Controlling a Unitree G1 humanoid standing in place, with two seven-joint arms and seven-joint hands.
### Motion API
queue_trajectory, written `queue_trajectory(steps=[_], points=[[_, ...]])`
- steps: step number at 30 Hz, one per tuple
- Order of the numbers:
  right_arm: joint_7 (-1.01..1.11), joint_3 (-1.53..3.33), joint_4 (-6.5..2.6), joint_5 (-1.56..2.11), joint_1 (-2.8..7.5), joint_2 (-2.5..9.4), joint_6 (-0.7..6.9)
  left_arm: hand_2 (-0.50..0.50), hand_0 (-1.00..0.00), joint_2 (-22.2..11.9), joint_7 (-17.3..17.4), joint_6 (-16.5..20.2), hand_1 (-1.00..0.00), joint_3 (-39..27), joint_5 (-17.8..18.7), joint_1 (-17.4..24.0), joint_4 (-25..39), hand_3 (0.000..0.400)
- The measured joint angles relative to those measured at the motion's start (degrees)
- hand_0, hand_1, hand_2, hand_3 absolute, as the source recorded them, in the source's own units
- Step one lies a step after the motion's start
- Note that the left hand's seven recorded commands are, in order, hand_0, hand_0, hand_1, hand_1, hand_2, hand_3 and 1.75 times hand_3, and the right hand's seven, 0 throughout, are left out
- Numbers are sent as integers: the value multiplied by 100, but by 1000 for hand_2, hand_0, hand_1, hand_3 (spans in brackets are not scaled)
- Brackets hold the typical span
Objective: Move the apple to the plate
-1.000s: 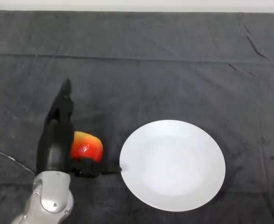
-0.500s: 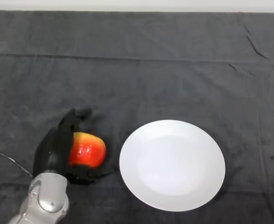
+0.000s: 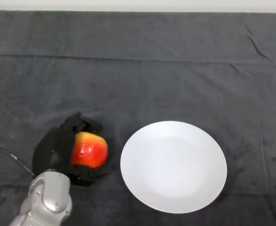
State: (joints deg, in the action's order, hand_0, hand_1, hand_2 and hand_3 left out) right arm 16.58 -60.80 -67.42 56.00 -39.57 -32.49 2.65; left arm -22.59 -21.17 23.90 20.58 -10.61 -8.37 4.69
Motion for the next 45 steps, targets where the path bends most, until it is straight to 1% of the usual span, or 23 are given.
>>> queue_trajectory(steps=[4,9,12,14,19,23,24,28,35,39,42,45], points=[[0,0,0,0,0,0,0,0,-1000,21,0,338,-1000,177,-192,-6,380,400],[0,0,0,0,0,0,0,0,-1000,23,-5,619,-1000,253,-408,-71,737,400],[0,1,0,0,0,0,0,0,-1000,42,-9,712,-1000,422,-452,-185,832,400],[0,1,0,0,0,0,0,0,-1000,84,-26,738,-1000,509,-599,-208,934,400],[0,0,0,0,0,0,0,0,-1000,155,-70,845,-1000,825,-672,-309,1108,400],[0,0,0,0,0,0,0,0,-1000,159,-101,855,-1000,948,-703,-433,1110,400],[0,0,0,0,0,0,0,0,-1000,158,-107,854,-1000,986,-752,-437,1110,400],[0,0,0,0,0,0,0,0,-1000,210,-117,818,-1000,1106,-761,-438,1110,400],[0,0,0,1,0,0,0,0,-1000,304,-253,685,-1000,1336,-759,-477,1109,400],[0,1,0,0,0,0,0,0,-1000,387,-336,664,-1000,1529,-736,-688,1102,400],[0,0,0,0,0,-1,-1,0,-1000,432,-460,637,-1000,1701,-714,-801,1051,400],[0,0,0,1,0,-1,0,0,-1000,520,-596,587,-1000,1956,-589,-938,873,400]])
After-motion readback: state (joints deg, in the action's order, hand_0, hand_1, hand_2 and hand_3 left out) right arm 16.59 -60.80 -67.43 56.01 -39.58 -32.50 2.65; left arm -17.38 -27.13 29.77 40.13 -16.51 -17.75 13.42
